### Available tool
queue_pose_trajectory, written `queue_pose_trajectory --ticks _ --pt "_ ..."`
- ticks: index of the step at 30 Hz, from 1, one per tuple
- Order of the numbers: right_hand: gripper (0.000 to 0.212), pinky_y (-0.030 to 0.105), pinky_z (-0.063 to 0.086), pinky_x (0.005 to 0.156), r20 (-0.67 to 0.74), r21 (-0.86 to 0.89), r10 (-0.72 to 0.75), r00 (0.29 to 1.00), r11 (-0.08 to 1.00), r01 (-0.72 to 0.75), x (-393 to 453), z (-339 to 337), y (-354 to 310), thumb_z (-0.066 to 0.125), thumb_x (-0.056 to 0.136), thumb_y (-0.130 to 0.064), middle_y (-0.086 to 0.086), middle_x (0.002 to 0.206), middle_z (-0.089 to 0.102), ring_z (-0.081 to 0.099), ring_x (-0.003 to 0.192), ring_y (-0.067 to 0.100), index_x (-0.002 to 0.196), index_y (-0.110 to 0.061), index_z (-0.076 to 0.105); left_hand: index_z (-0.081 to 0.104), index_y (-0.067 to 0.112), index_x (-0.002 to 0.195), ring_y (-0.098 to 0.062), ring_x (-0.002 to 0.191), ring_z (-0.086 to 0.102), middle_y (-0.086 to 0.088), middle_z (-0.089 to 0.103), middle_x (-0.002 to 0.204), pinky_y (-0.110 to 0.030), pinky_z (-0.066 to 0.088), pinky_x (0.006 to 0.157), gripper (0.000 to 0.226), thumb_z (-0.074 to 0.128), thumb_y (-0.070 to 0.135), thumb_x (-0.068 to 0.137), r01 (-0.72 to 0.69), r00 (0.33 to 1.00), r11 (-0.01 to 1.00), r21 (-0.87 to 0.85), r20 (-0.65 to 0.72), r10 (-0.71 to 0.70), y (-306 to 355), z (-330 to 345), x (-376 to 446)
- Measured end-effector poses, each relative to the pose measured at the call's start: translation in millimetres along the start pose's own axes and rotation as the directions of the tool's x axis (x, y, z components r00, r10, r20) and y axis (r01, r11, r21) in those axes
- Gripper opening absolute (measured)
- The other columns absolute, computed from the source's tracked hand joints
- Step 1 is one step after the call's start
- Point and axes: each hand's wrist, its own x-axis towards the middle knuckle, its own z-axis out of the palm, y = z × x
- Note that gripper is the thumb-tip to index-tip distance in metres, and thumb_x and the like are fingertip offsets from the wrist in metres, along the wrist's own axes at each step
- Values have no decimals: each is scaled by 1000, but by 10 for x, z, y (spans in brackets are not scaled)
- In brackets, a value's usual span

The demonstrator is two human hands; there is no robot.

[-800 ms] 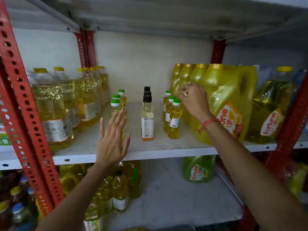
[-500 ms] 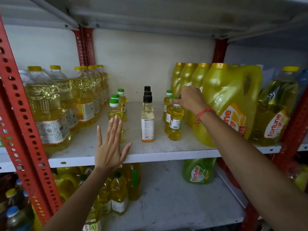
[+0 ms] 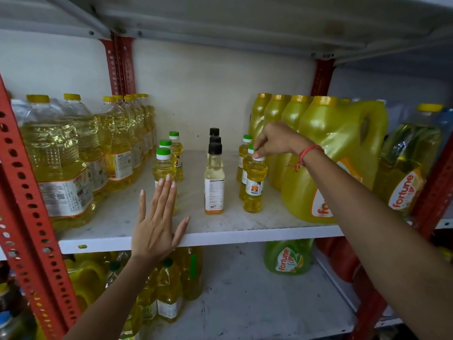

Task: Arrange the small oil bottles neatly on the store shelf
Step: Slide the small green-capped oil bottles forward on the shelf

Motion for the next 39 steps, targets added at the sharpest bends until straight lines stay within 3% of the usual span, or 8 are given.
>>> queue_pose_trajectory --ticks 8,13,17,20,24,28,33,39 --pt "42 22 42 76 20 68 -4 1000 998 3 18 10 57 81 74 -25 9 107 75 69 101 22 112 -10 74 11 6 157 -24 154 3 -15 11 165 -47 -9 124 78 16 58 100 1 1000 1000 8 7 -1 3 2 15" --pt "43 31 55 90 -24 110 -26 999 994 28 -14 57 78 84 71 -26 14 97 78 74 88 25 108 -7 75 12 5 157 -25 154 4 -15 12 166 -47 -9 124 79 17 58 100 5 1000 1000 2 5 -5 5 6 28" --pt "42 15 46 64 -25 86 -84 996 993 86 -79 21 53 84 69 -25 11 92 79 72 84 19 106 -7 76 15 4 157 -26 154 6 -15 12 166 -48 -8 124 80 16 59 99 12 1000 1000 8 2 -12 0 4 50" --pt "41 1 38 54 -21 73 -120 993 990 121 -166 -1 48 84 69 -25 10 91 79 73 85 21 106 -8 76 15 4 157 -26 154 6 -15 12 166 -50 -6 124 80 15 59 99 13 1000 1000 6 4 -13 -4 8 46" --pt "42 6 40 57 -10 75 -143 990 987 143 -304 -34 77 84 69 -26 1 81 75 74 82 24 107 -9 76 12 5 157 -26 154 6 -14 11 166 -50 -6 124 79 15 59 99 12 1000 1000 8 10 -12 -4 22 26" --pt "43 -5 39 54 5 75 -150 989 986 150 -409 -61 106 84 69 -27 8 92 79 74 84 21 107 -10 76 11 5 158 -25 154 5 -14 10 167 -49 -7 124 79 16 58 100 18 1000 1000 -3 7 -18 8 23 21" --pt "43 -8 35 53 2 81 -145 989 986 144 -489 -84 123 84 69 -26 9 93 79 73 85 18 108 -10 76 12 4 157 -25 154 4 -14 9 167 -48 -8 124 79 17 58 100 28 999 1000 -4 16 -28 16 14 8" --pt "42 0 42 56 -8 63 -150 989 987 151 -517 -86 155 84 68 -26 8 91 79 73 84 17 107 -11 76 12 3 157 -26 154 5 -14 9 166 -47 -9 124 79 16 58 100 36 999 999 -6 18 -36 30 6 8"
